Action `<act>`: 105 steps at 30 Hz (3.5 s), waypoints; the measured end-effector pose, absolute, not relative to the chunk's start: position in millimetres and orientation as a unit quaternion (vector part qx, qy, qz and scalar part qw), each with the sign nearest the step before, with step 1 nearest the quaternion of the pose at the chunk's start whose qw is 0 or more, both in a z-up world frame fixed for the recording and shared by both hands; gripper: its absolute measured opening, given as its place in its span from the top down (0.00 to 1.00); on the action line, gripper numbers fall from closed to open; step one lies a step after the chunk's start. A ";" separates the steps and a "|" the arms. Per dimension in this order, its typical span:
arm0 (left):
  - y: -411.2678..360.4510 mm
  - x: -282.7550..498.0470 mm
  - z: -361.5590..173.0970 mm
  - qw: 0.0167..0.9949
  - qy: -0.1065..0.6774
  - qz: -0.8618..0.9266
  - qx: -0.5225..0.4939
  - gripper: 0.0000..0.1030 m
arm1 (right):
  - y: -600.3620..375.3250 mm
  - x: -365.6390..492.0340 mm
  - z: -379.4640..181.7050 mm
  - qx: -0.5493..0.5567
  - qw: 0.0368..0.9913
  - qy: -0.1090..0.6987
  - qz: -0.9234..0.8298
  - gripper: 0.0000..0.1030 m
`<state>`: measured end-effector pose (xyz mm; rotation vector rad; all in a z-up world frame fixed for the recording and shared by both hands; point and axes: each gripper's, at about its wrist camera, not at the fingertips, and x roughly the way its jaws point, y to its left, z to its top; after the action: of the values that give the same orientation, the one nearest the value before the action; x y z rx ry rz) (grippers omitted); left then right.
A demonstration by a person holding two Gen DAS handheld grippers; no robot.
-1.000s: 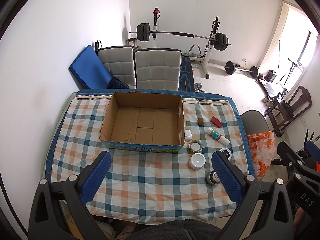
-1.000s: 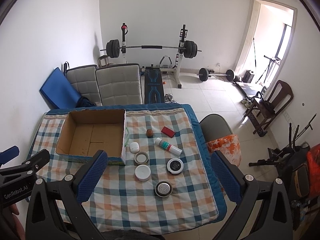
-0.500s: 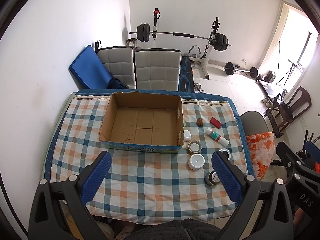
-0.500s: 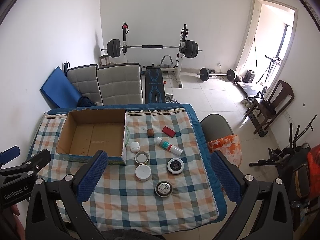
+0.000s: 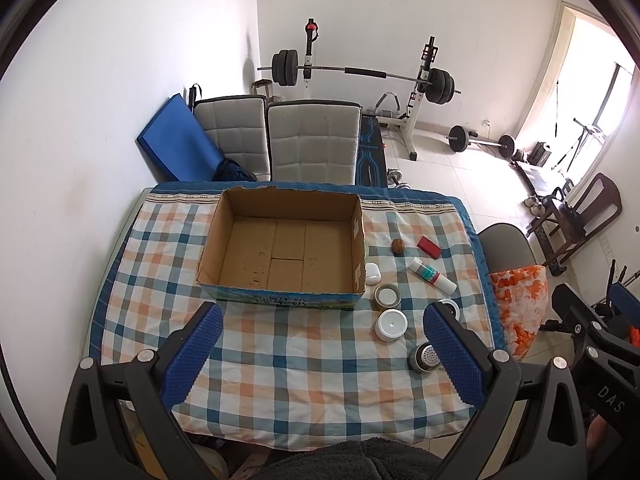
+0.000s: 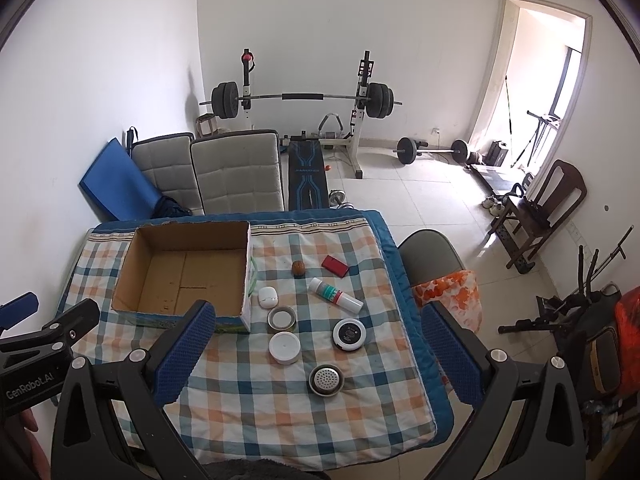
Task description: Organize rigid objects
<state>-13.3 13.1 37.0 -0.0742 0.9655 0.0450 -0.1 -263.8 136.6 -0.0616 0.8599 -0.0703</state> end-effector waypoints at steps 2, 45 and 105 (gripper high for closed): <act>13.9 -13.1 36.9 0.885 0.464 0.022 -0.036 0.00 | -264.1 -0.7 136.3 -0.030 0.908 0.416 -0.034 0.00; -117.0 136.3 -314.5 0.685 0.728 -0.016 -0.023 0.00 | -379.7 105.2 -334.2 0.183 0.619 0.763 -0.029 0.26; -178.7 85.7 -326.3 0.685 0.725 -0.062 -0.017 0.36 | -283.8 73.0 -403.8 0.134 0.600 0.789 -0.007 0.29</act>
<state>85.7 -178.7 -326.3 -0.0385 1.6254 -0.1387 73.0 -283.8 -403.8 0.3118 1.8290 -0.0169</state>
